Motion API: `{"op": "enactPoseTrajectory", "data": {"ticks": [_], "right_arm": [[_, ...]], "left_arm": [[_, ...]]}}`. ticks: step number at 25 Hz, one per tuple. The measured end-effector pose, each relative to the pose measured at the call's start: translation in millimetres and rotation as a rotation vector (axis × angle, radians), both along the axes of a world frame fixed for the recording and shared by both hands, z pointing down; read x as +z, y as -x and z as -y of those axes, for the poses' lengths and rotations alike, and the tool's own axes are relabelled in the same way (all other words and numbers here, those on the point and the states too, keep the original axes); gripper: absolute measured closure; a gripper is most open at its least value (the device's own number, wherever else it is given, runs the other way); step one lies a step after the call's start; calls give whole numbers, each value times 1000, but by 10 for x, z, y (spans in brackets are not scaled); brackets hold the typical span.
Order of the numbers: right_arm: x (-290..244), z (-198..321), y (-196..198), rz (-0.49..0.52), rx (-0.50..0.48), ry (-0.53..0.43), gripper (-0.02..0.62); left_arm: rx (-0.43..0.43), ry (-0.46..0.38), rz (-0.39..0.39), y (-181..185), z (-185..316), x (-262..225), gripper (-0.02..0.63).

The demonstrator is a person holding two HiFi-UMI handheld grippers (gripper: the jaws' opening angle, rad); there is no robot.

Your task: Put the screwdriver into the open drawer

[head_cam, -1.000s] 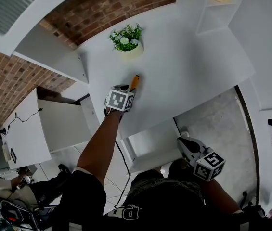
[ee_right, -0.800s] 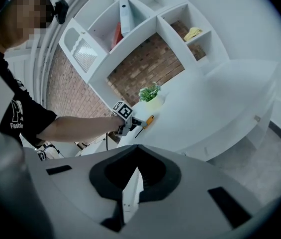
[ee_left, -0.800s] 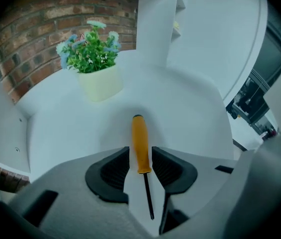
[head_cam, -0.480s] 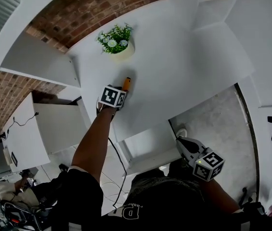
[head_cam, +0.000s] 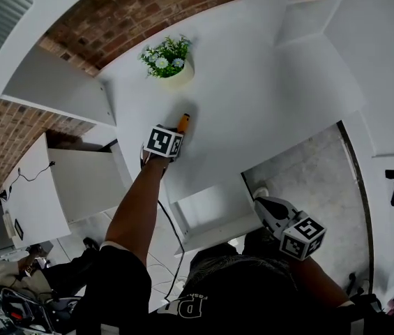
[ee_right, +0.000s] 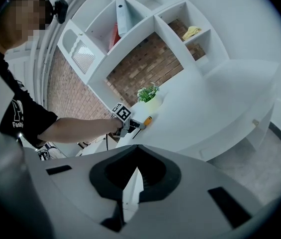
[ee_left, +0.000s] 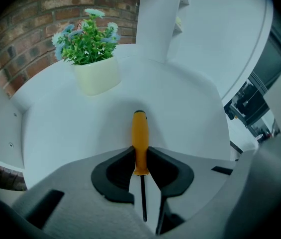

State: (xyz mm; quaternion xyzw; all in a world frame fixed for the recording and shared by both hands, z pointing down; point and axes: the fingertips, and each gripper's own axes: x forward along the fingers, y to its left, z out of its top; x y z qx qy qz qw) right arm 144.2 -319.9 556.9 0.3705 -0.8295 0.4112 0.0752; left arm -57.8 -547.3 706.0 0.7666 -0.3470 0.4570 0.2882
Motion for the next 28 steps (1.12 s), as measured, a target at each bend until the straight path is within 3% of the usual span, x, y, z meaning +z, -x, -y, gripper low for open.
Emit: {"op": "enactPoseTrajectory", "data": {"ticks": [6, 16, 24, 28], "right_arm": [[-123, -64, 29, -14, 13, -36, 591], [-350, -298, 393, -33, 1, -98, 591], [-658, -333, 571, -42, 49, -161, 591], [-756, -431, 635, -54, 64, -188, 591]], "left_arm": [[31, -43, -8, -47, -224, -201, 517], [64, -107, -92, 74, -764, -645, 517], [50, -105, -183, 256, -1420, -773, 517], [76, -120, -193, 290, -1698, -834, 518]]}}
